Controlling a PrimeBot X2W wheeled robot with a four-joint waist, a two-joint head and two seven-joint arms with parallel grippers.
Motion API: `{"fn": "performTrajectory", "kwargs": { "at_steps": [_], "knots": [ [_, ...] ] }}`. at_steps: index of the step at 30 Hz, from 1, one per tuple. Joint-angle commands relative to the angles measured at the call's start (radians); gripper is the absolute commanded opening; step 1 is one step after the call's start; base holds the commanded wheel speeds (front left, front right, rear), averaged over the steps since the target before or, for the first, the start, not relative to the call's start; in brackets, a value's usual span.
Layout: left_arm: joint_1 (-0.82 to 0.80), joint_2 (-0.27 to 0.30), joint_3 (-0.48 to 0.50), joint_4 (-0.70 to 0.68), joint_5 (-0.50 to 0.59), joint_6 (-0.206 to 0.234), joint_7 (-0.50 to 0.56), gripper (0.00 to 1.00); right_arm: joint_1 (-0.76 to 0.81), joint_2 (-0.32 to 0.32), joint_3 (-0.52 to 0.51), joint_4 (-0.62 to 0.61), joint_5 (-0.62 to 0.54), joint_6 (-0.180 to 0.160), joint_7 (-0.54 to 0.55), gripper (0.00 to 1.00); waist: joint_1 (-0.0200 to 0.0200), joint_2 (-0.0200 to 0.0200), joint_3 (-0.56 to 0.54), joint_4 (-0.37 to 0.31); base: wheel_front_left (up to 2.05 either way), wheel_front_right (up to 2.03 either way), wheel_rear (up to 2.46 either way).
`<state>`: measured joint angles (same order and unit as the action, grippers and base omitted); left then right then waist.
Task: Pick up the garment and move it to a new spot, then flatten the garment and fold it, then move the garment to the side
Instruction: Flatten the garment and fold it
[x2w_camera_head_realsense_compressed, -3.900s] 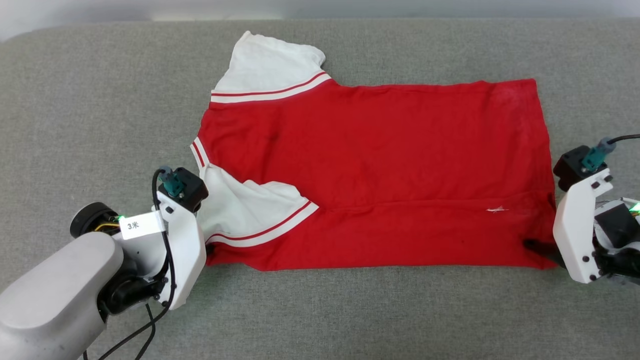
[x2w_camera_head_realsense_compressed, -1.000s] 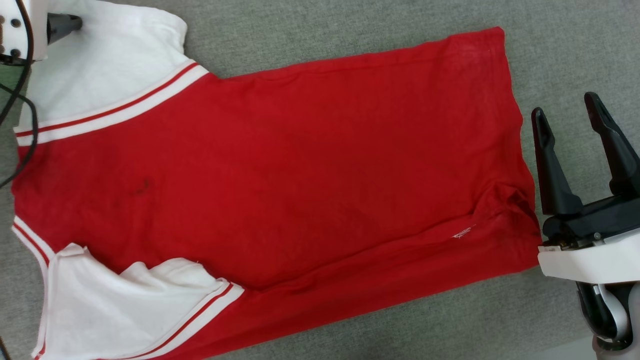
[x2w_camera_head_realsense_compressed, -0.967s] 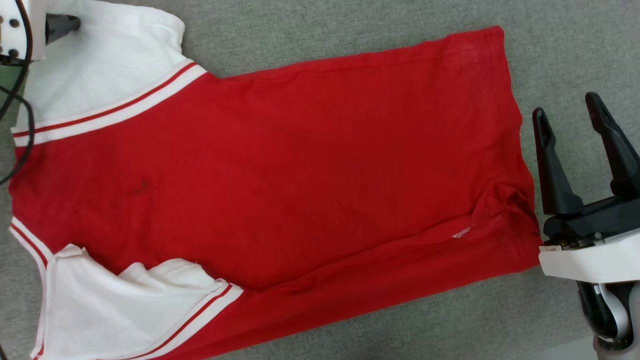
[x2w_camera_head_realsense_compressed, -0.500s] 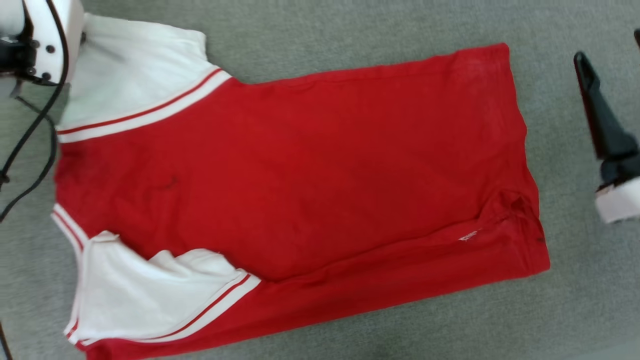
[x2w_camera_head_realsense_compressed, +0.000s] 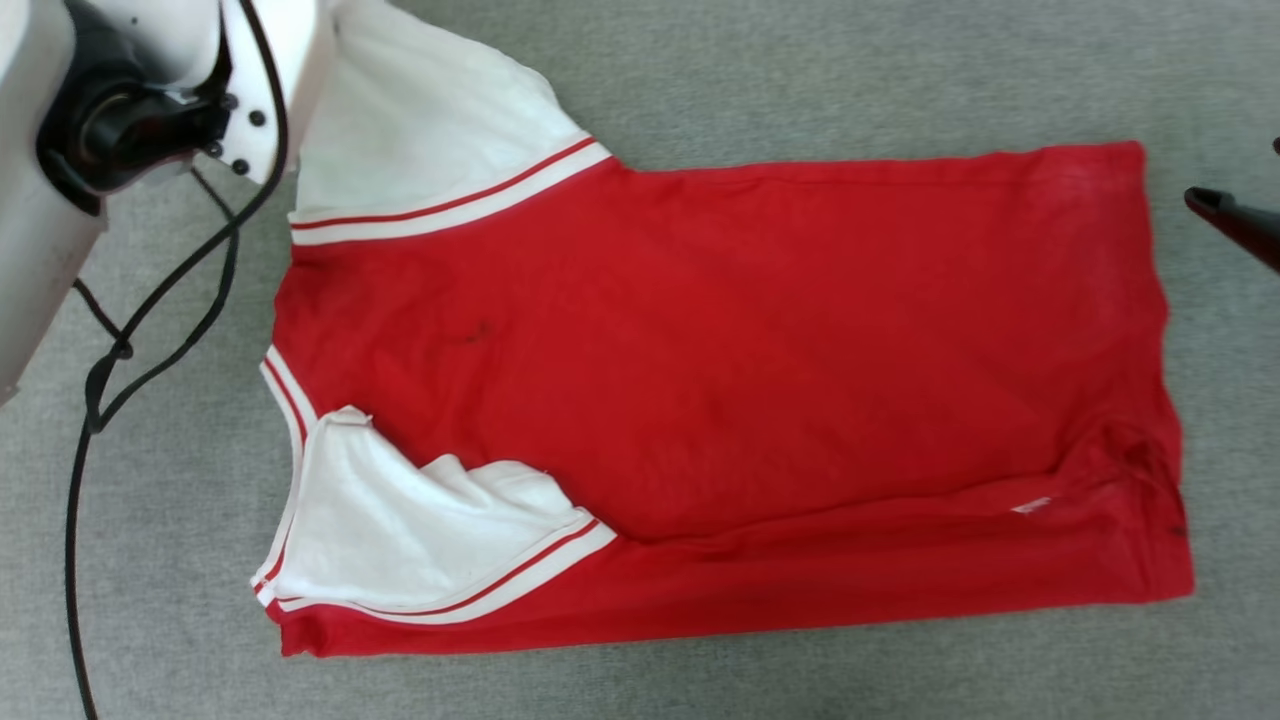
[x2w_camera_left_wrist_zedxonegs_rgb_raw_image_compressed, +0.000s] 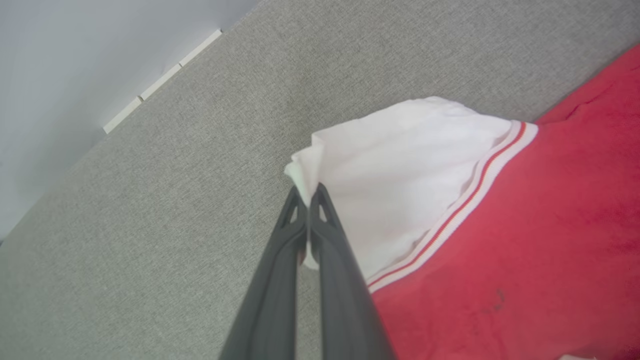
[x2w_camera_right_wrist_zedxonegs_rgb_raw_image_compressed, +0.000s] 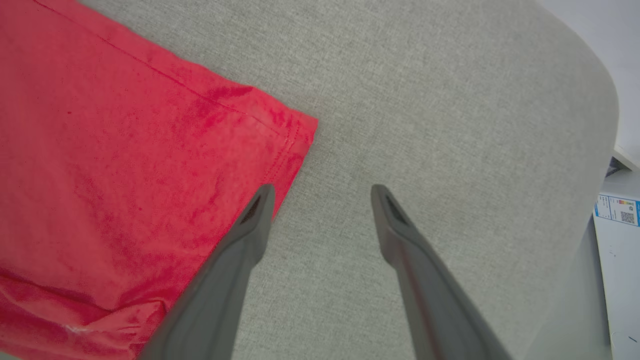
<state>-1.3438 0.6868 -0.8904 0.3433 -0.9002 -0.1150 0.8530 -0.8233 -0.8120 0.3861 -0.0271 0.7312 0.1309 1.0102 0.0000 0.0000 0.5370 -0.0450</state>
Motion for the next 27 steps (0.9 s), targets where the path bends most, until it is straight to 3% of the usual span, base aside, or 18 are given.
{"fn": "performTrajectory", "kwargs": {
  "at_steps": [1,7,15,16,17,22,27],
  "knots": [
    [-0.015,-0.006,-0.002,-0.011,0.008,-0.003,-0.007,0.00,-0.029,0.004,0.015,0.024,0.005,0.000,0.019,1.00,0.0000,0.0000,0.018,0.018,0.00,0.00,0.00],
    [-0.036,-0.022,-0.011,-0.044,0.018,-0.006,-0.029,0.00,-0.130,0.053,0.109,0.161,-0.012,0.000,0.046,1.00,0.0000,0.0000,0.055,0.054,0.00,0.00,0.00],
    [-0.024,-0.012,-0.015,-0.062,0.011,-0.009,-0.053,0.00,-0.088,0.109,0.303,0.299,0.012,0.001,0.016,1.00,0.0000,0.0000,0.076,0.065,0.00,0.00,0.00],
    [-0.019,-0.011,-0.017,-0.062,0.011,-0.009,-0.059,0.00,-0.091,0.109,0.313,0.303,0.013,0.001,-0.007,0.37,0.0000,0.0000,0.072,0.063,0.00,0.00,0.00],
    [-0.001,-0.006,-0.017,-0.064,0.007,-0.010,-0.086,0.00,-0.128,0.101,0.317,0.319,0.025,0.001,-0.079,0.00,0.0000,0.0000,0.048,0.057,0.00,0.00,0.00],
    [0.055,0.004,-0.017,-0.085,-0.018,-0.012,-0.146,0.00,-0.153,0.073,0.298,0.328,0.044,0.000,-0.232,0.00,0.0000,0.0000,-0.027,0.063,0.00,0.00,0.00],
    [0.124,0.027,-0.024,-0.112,-0.034,-0.012,-0.192,0.00,-0.116,0.043,0.324,0.313,0.054,0.000,-0.317,0.00,0.0000,0.0000,-0.101,0.071,0.00,0.00,0.00]
  ]
}}
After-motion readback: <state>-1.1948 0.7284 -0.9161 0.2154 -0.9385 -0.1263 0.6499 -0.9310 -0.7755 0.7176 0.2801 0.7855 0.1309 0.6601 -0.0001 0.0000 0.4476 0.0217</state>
